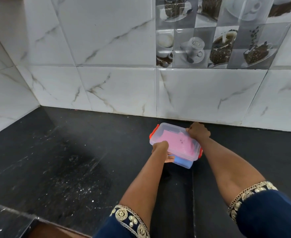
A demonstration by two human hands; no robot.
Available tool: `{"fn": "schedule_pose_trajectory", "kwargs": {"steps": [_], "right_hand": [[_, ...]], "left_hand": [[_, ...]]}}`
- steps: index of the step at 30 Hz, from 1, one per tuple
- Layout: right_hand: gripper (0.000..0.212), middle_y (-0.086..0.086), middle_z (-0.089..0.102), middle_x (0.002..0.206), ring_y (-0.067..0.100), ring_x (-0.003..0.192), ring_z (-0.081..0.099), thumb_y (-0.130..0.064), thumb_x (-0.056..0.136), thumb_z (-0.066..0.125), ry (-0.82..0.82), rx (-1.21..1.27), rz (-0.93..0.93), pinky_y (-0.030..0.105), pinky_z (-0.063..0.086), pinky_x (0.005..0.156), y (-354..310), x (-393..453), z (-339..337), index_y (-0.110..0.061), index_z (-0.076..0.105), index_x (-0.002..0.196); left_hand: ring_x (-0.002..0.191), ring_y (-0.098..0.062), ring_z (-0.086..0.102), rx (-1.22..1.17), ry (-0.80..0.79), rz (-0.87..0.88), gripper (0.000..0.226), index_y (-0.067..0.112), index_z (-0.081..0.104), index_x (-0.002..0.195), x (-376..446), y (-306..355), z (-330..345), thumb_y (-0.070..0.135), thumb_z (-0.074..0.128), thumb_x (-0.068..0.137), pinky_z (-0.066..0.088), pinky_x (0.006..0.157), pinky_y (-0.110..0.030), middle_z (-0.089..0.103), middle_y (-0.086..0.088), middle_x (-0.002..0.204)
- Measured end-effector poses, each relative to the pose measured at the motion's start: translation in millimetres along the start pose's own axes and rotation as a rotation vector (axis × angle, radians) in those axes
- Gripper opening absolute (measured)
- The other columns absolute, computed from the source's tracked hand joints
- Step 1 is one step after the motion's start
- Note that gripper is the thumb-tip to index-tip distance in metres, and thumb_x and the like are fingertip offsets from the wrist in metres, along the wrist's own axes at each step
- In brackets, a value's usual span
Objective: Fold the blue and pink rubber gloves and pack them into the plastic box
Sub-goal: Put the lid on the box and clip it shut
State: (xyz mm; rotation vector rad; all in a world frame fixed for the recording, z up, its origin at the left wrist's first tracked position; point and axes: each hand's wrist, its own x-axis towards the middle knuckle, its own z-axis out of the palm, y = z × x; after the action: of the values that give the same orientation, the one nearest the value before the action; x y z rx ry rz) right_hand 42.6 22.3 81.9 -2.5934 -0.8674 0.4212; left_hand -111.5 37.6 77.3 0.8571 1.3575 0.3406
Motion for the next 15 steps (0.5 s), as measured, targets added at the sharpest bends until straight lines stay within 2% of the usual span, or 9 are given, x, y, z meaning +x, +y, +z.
{"fn": "schedule_pose_trajectory", "kwargs": {"steps": [2,3,4,5,7,9,10,12,15], "right_hand": [[0.038,0.015,0.058,0.128,0.034,0.118,0.056,-0.033,0.091,0.054,0.022,0.026,0.003,0.039,0.044,0.097,-10,-8,4,-0.009,0.06,0.121],[0.04,0.015,0.058,0.129,0.035,0.119,0.056,-0.033,0.091,0.054,0.025,0.054,0.007,0.038,0.044,0.097,-16,-12,6,-0.009,0.059,0.122],[0.04,0.015,0.058,0.129,0.035,0.119,0.056,-0.032,0.091,0.055,0.025,0.093,0.013,0.038,0.045,0.097,-24,-15,8,-0.008,0.059,0.122],[0.039,0.015,0.058,0.128,0.035,0.118,0.056,-0.031,0.09,0.055,0.023,0.141,0.019,0.038,0.045,0.096,-34,-18,11,-0.008,0.059,0.121],[0.038,0.015,0.06,0.127,0.035,0.117,0.057,-0.029,0.09,0.056,0.008,0.232,0.027,0.038,0.046,0.095,-56,-23,17,-0.006,0.059,0.12],[0.039,0.016,0.061,0.125,0.035,0.116,0.058,-0.031,0.09,0.058,-0.024,0.307,0.029,0.039,0.048,0.094,-79,-27,25,-0.005,0.059,0.118],[0.04,0.017,0.061,0.125,0.035,0.116,0.059,-0.032,0.089,0.06,-0.043,0.341,0.036,0.039,0.048,0.093,-89,-29,30,-0.004,0.059,0.119],[0.042,0.018,0.06,0.128,0.035,0.118,0.058,-0.026,0.088,0.06,-0.086,0.404,0.057,0.039,0.048,0.095,-108,-30,42,-0.002,0.057,0.123],[0.045,0.017,0.058,0.131,0.034,0.119,0.057,-0.018,0.085,0.06,-0.154,0.489,0.117,0.036,0.048,0.095,-131,-26,63,-0.002,0.053,0.126]], "left_hand": [[0.052,-0.028,0.055,0.004,0.053,0.02,0.025,-0.003,0.048,0.087,3,7,-15,0.015,0.034,0.1,0.05,0.048,-0.036,0.054,-0.017,0.069],[0.052,-0.027,0.055,0.002,0.075,0.036,0.028,-0.003,0.049,0.085,6,13,-25,0.015,0.035,0.1,0.048,0.045,-0.033,0.056,-0.018,0.071],[0.054,-0.025,0.056,0.012,0.083,0.074,0.026,-0.005,0.052,0.091,8,19,-35,0.014,0.037,0.1,0.049,0.047,-0.031,0.06,-0.02,0.079],[0.058,-0.025,0.058,0.029,0.08,0.131,0.023,-0.005,0.053,0.105,10,26,-46,0.013,0.04,0.098,0.052,0.05,-0.032,0.064,-0.021,0.093],[0.075,-0.027,0.066,0.046,0.129,0.207,0.037,0.0,0.048,0.127,18,41,-69,0.011,0.044,0.093,0.057,0.059,-0.037,0.062,-0.021,0.119],[0.104,-0.032,0.066,0.08,0.186,0.241,0.046,0.002,0.043,0.135,30,58,-92,0.012,0.045,0.089,0.058,0.073,-0.04,0.057,-0.02,0.13],[0.112,-0.032,0.063,0.102,0.197,0.266,0.048,0.003,0.042,0.136,36,66,-103,0.011,0.045,0.089,0.057,0.08,-0.04,0.056,-0.019,0.132],[0.113,-0.03,0.061,0.143,0.188,0.326,0.043,0.001,0.045,0.133,50,86,-125,0.005,0.046,0.09,0.053,0.085,-0.038,0.057,-0.018,0.131],[0.098,-0.023,0.052,0.184,0.168,0.404,0.04,0.002,0.045,0.126,67,107,-155,-0.012,0.043,0.089,0.049,0.072,-0.035,0.05,-0.02,0.123]]}}
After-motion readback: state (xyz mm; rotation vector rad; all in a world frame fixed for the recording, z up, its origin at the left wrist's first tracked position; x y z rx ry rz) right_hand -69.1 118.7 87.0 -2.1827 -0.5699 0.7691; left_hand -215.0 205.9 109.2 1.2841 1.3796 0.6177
